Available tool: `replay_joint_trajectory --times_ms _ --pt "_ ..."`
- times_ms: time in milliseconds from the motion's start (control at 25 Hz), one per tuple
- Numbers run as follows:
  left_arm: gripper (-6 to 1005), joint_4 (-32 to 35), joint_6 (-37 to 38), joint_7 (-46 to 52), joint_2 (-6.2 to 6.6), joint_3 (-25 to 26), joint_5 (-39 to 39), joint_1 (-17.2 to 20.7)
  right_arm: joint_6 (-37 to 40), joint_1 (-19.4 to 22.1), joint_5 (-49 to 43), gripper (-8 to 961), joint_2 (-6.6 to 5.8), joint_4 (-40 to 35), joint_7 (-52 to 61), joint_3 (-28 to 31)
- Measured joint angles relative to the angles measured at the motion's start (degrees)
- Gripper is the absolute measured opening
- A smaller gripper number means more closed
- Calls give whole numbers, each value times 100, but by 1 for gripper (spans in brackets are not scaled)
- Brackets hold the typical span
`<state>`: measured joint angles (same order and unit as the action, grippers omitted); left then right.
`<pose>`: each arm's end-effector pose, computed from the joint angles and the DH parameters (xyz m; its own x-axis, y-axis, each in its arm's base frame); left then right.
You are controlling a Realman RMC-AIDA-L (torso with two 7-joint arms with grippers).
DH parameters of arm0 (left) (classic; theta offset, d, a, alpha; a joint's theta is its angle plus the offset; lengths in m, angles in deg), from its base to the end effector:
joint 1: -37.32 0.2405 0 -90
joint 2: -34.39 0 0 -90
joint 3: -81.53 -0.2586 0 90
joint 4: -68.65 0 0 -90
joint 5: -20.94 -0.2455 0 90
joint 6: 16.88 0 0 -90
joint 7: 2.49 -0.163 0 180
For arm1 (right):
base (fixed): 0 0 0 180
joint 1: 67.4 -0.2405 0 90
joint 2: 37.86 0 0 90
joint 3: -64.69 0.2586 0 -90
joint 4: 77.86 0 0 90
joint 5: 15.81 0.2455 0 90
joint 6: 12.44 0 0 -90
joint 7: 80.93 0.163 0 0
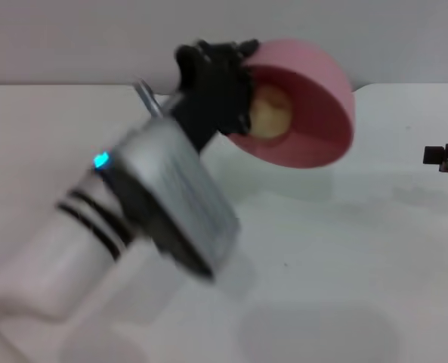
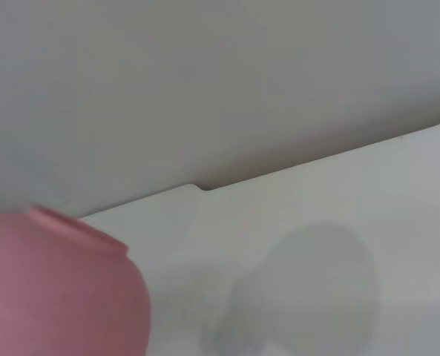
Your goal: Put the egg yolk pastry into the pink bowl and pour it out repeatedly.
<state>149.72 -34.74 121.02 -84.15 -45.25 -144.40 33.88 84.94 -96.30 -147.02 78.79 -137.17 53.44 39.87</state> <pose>-0.1092 0.3378 -0.0932 0.8608 -0.5004 -0.0927 -0.2728 -0.3000 -0.9141 0.3116 0.3646 0.0990 0.2410 -0.8283 -0.5057 -0.9618 -0.2737 -0.0101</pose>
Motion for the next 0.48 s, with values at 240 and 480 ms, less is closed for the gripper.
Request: replay_joint_trajectory --times_ms 240,480 --pt "-2 -1504 -2068 -2321 -23 -913 529 -485 0 15 0 562 -1 30 3 11" --pt "-2 -2074 -2972 -3168 -36 -1276 994 -834 1 38 0 561 20 44 3 14"
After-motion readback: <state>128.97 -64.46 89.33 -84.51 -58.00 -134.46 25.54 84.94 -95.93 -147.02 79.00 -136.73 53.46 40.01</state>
